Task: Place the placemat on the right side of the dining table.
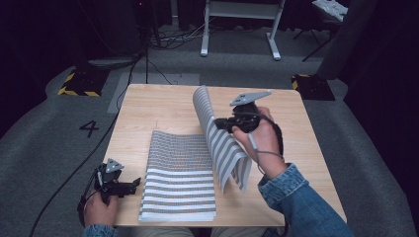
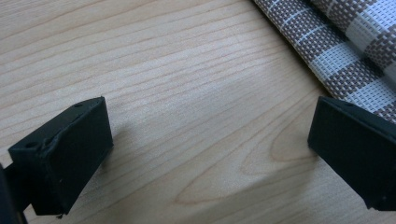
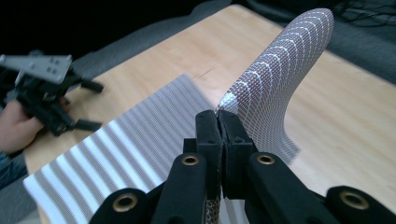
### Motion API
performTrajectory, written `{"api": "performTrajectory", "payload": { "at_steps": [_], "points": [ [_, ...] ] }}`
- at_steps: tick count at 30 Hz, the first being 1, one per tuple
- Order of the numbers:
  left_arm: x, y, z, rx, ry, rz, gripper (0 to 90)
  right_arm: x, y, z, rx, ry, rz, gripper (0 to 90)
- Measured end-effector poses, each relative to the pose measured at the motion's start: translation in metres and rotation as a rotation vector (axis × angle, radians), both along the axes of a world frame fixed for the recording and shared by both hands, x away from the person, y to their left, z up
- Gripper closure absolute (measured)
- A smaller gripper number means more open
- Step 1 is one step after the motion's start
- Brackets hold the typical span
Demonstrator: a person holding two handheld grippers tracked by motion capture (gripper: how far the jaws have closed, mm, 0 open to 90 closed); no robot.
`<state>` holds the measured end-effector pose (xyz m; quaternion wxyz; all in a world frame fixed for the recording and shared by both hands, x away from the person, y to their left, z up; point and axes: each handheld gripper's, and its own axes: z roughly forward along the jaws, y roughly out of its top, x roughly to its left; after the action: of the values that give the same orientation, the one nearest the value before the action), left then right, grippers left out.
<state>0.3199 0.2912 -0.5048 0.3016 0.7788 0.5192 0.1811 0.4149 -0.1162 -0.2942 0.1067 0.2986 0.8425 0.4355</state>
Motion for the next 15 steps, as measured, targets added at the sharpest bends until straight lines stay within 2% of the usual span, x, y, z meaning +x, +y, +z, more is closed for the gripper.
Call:
{"api": "performTrajectory", "payload": {
  "at_steps": [9, 15],
  "points": [
    [-0.001, 0.0, 0.0, -0.006, 0.002, 0.005, 0.0, 0.022, -0.049, 0.024, 0.015, -0.047, -0.106, 88.6],
    [-0.003, -0.001, 0.0, -0.003, -0.001, 0.014, 0.0, 0.034, -0.078, 0.035, -0.041, -0.106, -0.177, 88.6]
  ]
}}
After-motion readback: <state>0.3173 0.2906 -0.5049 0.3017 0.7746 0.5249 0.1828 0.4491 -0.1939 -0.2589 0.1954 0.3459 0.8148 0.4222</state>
